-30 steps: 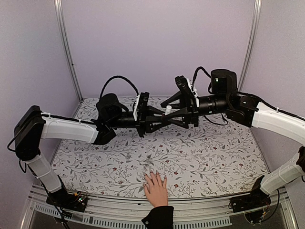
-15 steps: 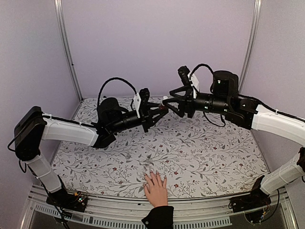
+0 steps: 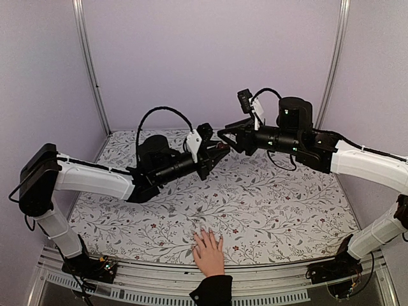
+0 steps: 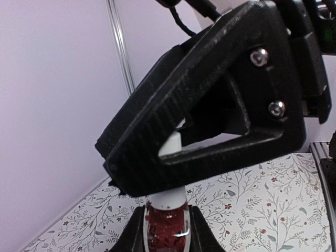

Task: Paint the nails
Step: Unscrew the nail polish bottle.

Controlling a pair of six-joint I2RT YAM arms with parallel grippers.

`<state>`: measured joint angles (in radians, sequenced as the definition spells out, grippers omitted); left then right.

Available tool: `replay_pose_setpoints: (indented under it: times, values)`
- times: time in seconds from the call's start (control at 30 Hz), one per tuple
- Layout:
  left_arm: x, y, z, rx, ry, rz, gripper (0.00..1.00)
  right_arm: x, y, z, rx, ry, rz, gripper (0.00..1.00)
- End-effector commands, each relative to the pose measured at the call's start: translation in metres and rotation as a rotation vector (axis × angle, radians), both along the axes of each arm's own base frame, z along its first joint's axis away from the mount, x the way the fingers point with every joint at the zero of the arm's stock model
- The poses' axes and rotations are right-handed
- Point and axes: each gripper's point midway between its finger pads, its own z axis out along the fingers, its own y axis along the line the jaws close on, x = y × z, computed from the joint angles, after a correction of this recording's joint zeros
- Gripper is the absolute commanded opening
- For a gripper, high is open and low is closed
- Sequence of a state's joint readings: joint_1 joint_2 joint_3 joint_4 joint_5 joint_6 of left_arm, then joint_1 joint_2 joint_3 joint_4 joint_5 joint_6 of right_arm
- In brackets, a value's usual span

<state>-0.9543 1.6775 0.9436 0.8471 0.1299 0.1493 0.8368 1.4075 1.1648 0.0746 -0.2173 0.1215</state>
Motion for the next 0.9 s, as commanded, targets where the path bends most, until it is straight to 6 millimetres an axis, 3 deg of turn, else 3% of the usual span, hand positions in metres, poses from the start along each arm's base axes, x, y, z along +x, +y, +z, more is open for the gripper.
replay_pose_setpoints:
  times: [0.0, 0.33, 0.57, 0.87]
  values:
    - [0.004, -0.002, 0.013, -0.016, -0.036, 0.038, 0.0, 0.001, 0.001, -0.003, 0.021, 0.029, -0.013, 0.38]
    - [0.006, 0.0, 0.017, -0.027, -0.031, 0.055, 0.0, -0.004, 0.006, -0.007, 0.028, 0.057, 0.028, 0.32]
    - [0.007, 0.0, 0.018, -0.028, -0.029, 0.058, 0.0, -0.008, 0.009, -0.005, 0.03, 0.05, 0.06, 0.11]
    - [-0.005, -0.004, 0.022, -0.05, -0.011, -0.047, 0.0, -0.021, 0.012, 0.001, 0.016, -0.02, 0.143, 0.03]
